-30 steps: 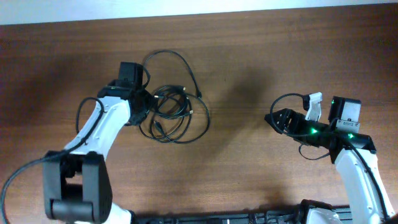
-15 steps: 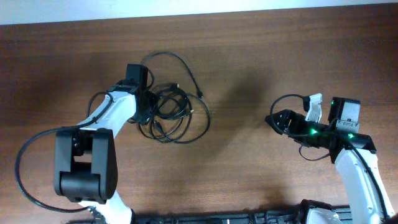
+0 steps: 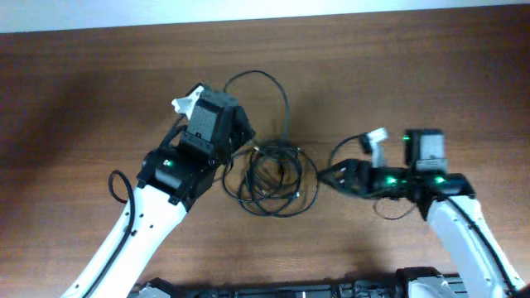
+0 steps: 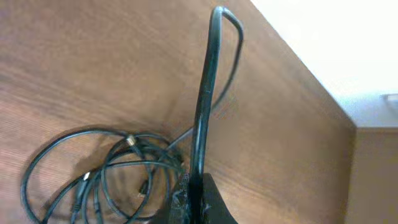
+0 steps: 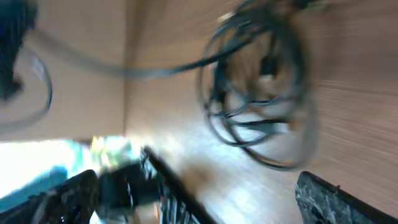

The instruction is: Untangle cables

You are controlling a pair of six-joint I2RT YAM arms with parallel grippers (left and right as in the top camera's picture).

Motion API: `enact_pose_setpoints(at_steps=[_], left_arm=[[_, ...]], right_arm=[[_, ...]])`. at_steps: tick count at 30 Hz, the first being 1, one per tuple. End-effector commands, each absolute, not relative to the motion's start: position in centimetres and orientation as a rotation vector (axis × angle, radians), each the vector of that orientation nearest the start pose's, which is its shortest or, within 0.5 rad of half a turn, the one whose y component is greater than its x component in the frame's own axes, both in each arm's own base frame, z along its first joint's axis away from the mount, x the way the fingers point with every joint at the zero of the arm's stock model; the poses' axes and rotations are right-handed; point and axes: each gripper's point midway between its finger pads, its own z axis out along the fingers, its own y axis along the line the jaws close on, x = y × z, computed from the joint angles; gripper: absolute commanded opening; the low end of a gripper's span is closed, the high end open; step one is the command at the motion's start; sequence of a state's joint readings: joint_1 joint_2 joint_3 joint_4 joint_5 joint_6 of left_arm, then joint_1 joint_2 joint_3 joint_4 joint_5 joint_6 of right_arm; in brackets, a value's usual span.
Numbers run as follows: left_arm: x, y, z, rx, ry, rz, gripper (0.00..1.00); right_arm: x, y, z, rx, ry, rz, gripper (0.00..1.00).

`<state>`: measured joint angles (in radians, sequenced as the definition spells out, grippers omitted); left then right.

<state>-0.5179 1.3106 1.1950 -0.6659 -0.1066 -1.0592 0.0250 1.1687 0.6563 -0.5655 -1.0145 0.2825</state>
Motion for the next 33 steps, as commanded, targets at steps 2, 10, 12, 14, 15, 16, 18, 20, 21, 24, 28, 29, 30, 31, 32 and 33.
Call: enact_pose_setpoints(at_steps=[2,10,12,14,15,16,18,20,21,24,28,29,30,31,32,33], left_arm=[[34.1,-16.3,27.6,-0.642,2.197,-0.661,0.0],[32.2,-13.9,34.4,-0.537,2.013,-0.662,0.0],[31.6,-13.0,36.8,-0.544,1.925,-0.702,0.0],[31.2,-12.2,38.6,-0.53,1.862,-0.714,0.0],[31.0,-11.6,39.2,-0.522,1.84,-0.704,0.0],[30.9,-10.7,39.7,-0.506,1.818,-0.673,0.0],[30.8,-8.7,40.5,-0.487,1.785,-0.599,0.0],[30.7,-5.7,41.2,-0.496,1.742,-0.491,0.0],[30.7,-4.0,41.5,-0.521,1.719,-0.436,0.0],[30.4,1.3,41.9,-0.663,1.641,-0.303,0.0],[29.7,7.3,42.2,-0.815,1.55,-0.163,0.0],[29.4,8.6,42.5,-0.846,1.517,-0.134,0.0],[29.1,9.8,42.8,-0.873,1.488,-0.109,0.0],[28.8,10.9,43.2,-0.894,1.457,-0.087,0.0],[29.0,11.5,43.4,-0.905,1.438,-0.076,0.0],[29.2,11.8,43.5,-0.907,1.428,-0.072,0.0]], right_arm=[[25.1,16.0,11.1,-0.179,2.558,0.973,0.99],[30.3,20.9,6.6,-0.392,2.435,0.654,0.9],[30.3,23.7,4.9,-0.471,2.419,0.77,0.73],[31.1,24.4,2.9,-0.463,2.415,0.776,0.52],[31.3,24.5,2.4,-0.443,2.423,0.783,0.34],[31.6,24.5,2.0,-0.401,2.433,0.796,0.11],[32.6,23.6,2.6,-0.36,2.416,0.788,0.04],[34.4,20.0,4.1,-0.234,2.403,0.745,0.04],[35.3,16.8,4.9,-0.131,2.41,0.703,0.04],[36.0,5.2,5.5,0.261,2.445,0.507,0.04],[32.8,-5.5,4.1,0.599,2.482,0.4,0.04],[32.2,-6.4,3.8,0.651,2.49,0.393,0.04],[31.6,-6.5,3.6,0.679,2.5,0.42,0.04],[31.5,-5.5,3.7,0.666,2.506,0.492,0.04],[31.5,-4.7,3.8,0.649,2.509,0.54,0.04],[31.5,-3.5,4.1,0.617,2.512,0.604,0.04]])
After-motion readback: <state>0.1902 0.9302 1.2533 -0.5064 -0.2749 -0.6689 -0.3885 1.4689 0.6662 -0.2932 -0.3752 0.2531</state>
